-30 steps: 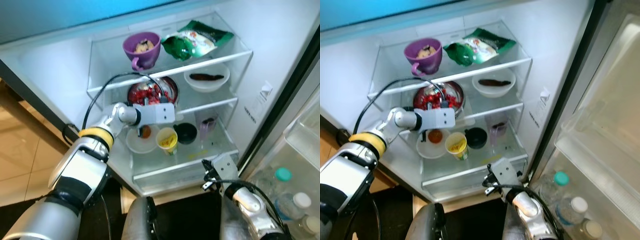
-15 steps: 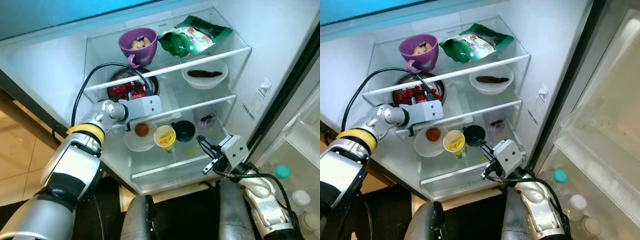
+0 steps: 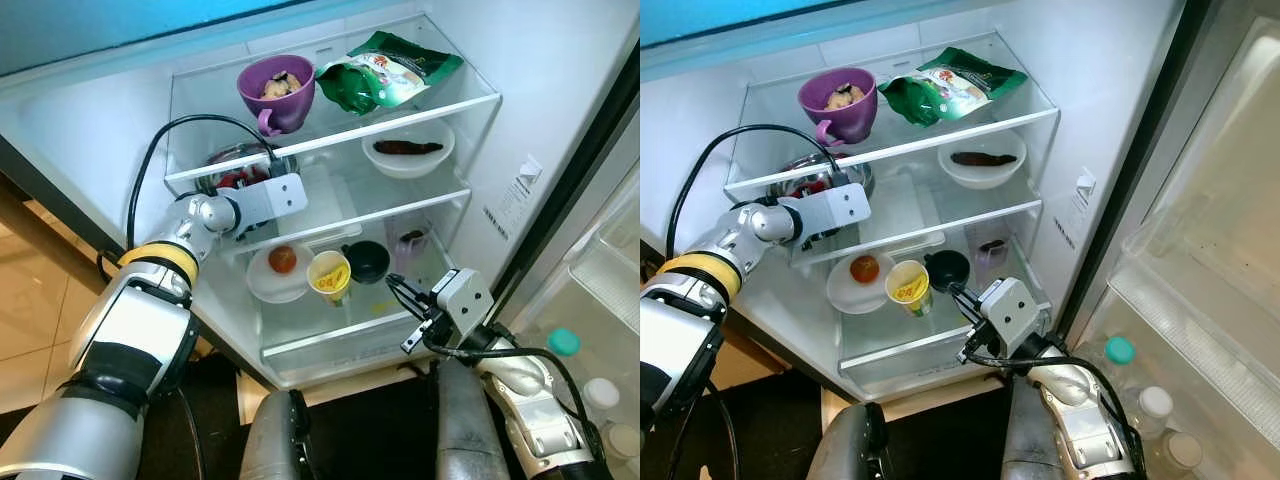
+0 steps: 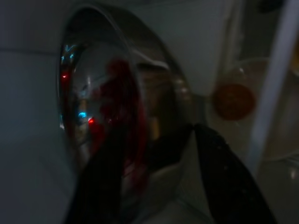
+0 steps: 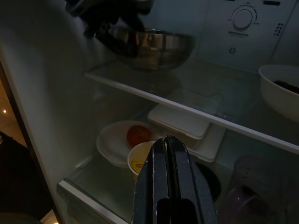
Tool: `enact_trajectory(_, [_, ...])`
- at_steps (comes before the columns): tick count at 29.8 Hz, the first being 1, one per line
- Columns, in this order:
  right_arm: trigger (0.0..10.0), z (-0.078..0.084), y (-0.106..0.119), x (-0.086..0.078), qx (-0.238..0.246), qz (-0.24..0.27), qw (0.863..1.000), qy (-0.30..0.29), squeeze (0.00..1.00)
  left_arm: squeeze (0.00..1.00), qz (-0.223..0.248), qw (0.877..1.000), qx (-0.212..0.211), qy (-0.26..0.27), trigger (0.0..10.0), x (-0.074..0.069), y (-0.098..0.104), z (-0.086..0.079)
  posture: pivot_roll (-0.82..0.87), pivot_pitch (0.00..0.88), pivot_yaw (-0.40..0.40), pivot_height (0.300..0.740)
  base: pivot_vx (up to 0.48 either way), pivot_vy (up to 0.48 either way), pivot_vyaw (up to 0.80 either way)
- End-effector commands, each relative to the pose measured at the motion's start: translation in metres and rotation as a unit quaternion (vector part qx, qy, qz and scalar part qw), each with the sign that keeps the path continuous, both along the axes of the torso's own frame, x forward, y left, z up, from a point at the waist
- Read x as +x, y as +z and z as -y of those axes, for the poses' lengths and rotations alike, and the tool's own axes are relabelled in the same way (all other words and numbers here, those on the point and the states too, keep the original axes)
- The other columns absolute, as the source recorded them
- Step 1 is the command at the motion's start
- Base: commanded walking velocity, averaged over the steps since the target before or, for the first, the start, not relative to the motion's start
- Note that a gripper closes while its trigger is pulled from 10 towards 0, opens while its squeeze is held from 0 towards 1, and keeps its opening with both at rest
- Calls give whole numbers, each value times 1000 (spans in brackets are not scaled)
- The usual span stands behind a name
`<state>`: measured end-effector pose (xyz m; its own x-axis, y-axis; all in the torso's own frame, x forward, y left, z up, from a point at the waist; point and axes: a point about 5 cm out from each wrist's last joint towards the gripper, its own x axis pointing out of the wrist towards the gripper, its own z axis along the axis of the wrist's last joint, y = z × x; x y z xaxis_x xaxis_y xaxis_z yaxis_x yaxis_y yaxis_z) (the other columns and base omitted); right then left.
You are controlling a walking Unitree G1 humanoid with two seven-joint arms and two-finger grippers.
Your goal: Restocking fridge
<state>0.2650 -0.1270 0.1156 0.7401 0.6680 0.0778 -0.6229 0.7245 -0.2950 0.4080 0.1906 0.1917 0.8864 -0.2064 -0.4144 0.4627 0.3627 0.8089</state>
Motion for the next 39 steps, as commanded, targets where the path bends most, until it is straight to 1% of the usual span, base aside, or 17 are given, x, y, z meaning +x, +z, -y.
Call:
enact_trajectory(1, [10000, -5, 1, -4, 3, -5, 1000, 15, 0, 965, 33, 998, -46, 9, 10000, 3, 17, -3, -180, 157, 122, 547, 0, 0, 0])
enact_trajectory(2, [10000, -5, 1, -4, 3, -5, 1000, 15, 0, 965, 33, 998, -46, 9, 10000, 3, 17, -3, -180, 157, 122, 547, 0, 0, 0])
enact_trajectory(3, [10000, -5, 1, -3, 2, -5, 1000, 16, 0, 106, 40, 997, -70, -7, 10000, 5, 21, 5, -182, 156, 121, 547, 0, 0, 0])
enact_trajectory(6, [10000, -5, 2, -3, 2, -5, 1000, 16, 0, 106, 44, 995, -84, -17, 10000, 5, 23, 11, -182, 156, 121, 547, 0, 0, 0])
enact_trajectory(7, [10000, -5, 2, -3, 1, -6, 1000, 17, 0, 0, 41, 993, -102, -35, 10000, 5, 25, 18, -180, 151, 121, 547, 0, 0, 0])
enact_trajectory(9, [10000, -6, 2, -2, -1, -7, 1000, 18, 0, 0, 0, 989, -105, -106, 10000, 1, 20, 38, -178, 145, 119, 547, 0, 0, 0])
enact_trajectory(10, [10000, -6, 2, -2, -1, -7, 1000, 18, 0, 0, 0, 989, -105, -106, 10000, 1, 20, 38, -178, 145, 119, 547, 0, 0, 0])
enact_trajectory(12, [10000, -6, 2, -2, -3, -9, 1000, 20, 0, 0, -54, 979, -90, -176, 10000, -7, 10, 53, -175, 141, 117, 547, 0, 0, 0])
enact_trajectory(13, [10000, -6, 2, -2, -3, -9, 1000, 20, 0, 0, -54, 979, -90, -176, 10000, -7, 10, 53, -175, 141, 117, 547, 0, 0, 0])
enact_trajectory(15, [10000, -6, 2, -1, -5, -10, 1000, 21, 0, 0, -105, 966, -86, -221, 10000, -14, 0, 61, -172, 137, 116, 547, 0, 0, 0])
enact_trajectory(17, [10000, -6, 2, -1, -5, -10, 1000, 21, 0, 0, -105, 966, -86, -221, 10000, -14, 0, 61, -172, 137, 116, 547, 0, 0, 0])
enact_trajectory(18, [10000, -6, 2, 0, -5, -11, 1000, 22, 0, 0, -135, 956, -82, -248, 10000, -19, -6, 65, -171, 135, 115, 547, 0, 0, 0])
enact_trajectory(20, [10000, -6, 2, 0, -5, -11, 1000, 22, 0, 0, -135, 956, -82, -248, 10000, -19, -6, 65, -171, 135, 115, 547, 0, 0, 0])
enact_trajectory(22, [10000, -6, 3, 1, -8, -12, 1000, 22, 0, 0, -202, 927, -73, -306, 10000, -34, -22, 73, -166, 127, 115, 547, 0, 0, 0])
enact_trajectory(24, [10000, -6, 3, 2, -8, -12, 1000, 23, 0, 0, -218, 920, -67, -320, 10000, -39, -30, 75, -165, 126, 115, 547, 0, 0, 0])
enact_trajectory(32, [10000, -6, 3, 4, -9, -13, 1000, 23, 0, 0, -234, 918, -48, -318, 10000, -47, -52, 75, -161, 121, 113, 547, 0, 0, 0])
enact_trajectory(39, [10000, -7, 2, 4, -9, -15, 1000, 26, 0, 0, -222, 928, -34, -298, 10000, -50, -60, 69, -157, 120, 112, 547, 0, 0, 0])
